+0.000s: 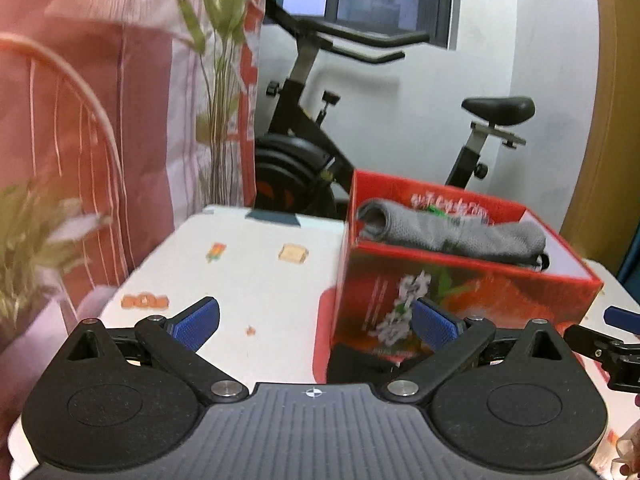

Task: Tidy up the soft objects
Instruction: 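Move both tools down to the black gloves beside the box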

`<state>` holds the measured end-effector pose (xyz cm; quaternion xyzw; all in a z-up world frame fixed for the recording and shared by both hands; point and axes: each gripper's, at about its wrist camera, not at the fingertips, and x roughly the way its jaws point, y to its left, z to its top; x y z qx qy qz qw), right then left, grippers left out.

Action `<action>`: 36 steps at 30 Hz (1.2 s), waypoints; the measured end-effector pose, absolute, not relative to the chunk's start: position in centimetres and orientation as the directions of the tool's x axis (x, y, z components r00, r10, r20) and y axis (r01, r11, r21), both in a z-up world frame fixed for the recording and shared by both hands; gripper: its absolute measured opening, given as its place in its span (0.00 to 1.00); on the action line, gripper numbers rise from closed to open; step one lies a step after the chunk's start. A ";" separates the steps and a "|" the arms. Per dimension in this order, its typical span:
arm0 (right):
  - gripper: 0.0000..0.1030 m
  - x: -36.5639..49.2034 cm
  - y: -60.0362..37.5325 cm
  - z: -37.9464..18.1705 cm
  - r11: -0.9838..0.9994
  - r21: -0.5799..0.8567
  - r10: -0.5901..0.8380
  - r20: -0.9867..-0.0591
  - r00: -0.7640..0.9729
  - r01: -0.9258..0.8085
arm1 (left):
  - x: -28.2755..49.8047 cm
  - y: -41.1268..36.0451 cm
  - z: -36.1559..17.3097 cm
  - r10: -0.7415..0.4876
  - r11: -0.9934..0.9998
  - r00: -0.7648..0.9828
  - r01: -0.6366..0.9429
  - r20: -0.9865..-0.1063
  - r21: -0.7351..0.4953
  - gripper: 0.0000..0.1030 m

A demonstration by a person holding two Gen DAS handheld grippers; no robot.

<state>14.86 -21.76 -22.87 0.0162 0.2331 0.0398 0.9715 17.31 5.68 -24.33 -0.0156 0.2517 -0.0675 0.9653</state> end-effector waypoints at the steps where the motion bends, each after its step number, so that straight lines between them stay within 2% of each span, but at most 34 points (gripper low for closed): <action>1: 1.00 15.0 -21.7 -23.3 0.996 0.057 0.091 -0.463 0.882 -0.073 | 17.4 5.6 -24.8 -0.142 0.990 0.859 0.124 -0.491 -0.068 1.00; 8: 0.99 16.4 -20.6 -25.9 0.989 0.054 0.143 -0.530 0.836 -0.135 | 18.8 5.8 -27.6 -0.177 0.984 0.813 0.144 -0.555 -0.104 0.99; 10: 0.99 16.8 -20.0 -26.6 0.986 0.036 0.155 -0.554 0.818 -0.162 | 19.1 5.8 -28.3 -0.202 0.979 0.798 0.158 -0.567 -0.125 0.94; 12: 0.99 17.2 -19.3 -27.3 0.982 0.019 0.164 -0.576 0.801 -0.187 | 19.7 5.8 -29.1 -0.229 0.973 0.772 0.168 -0.593 -0.158 0.79; 14: 0.94 17.7 -18.8 -27.9 0.977 0.004 0.174 -0.594 0.785 -0.214 | 20.2 5.8 -29.8 -0.253 0.967 0.750 0.177 -0.611 -0.183 0.72; 18: 0.93 18.8 -18.1 -28.7 0.963 -0.014 0.204 -0.616 0.761 -0.269 | 21.0 5.8 -30.8 -0.288 0.957 0.726 0.200 -0.624 -0.210 0.68; 30: 0.66 21.6 -18.5 -30.2 0.951 0.052 0.261 -0.658 0.706 -0.303 | 22.7 5.3 -33.2 -0.367 0.929 0.678 0.238 -0.637 -0.283 0.67; 32: 0.61 21.5 -18.5 -30.3 0.949 0.060 0.270 -0.662 0.700 -0.310 | 22.9 5.3 -33.4 -0.372 0.927 0.672 0.235 -0.640 -0.292 0.63; 36: 0.52 21.5 -18.7 -30.4 0.946 0.076 0.286 -0.660 0.695 -0.316 | 22.9 5.2 -33.6 -0.367 0.929 0.677 0.232 -0.638 -0.288 0.61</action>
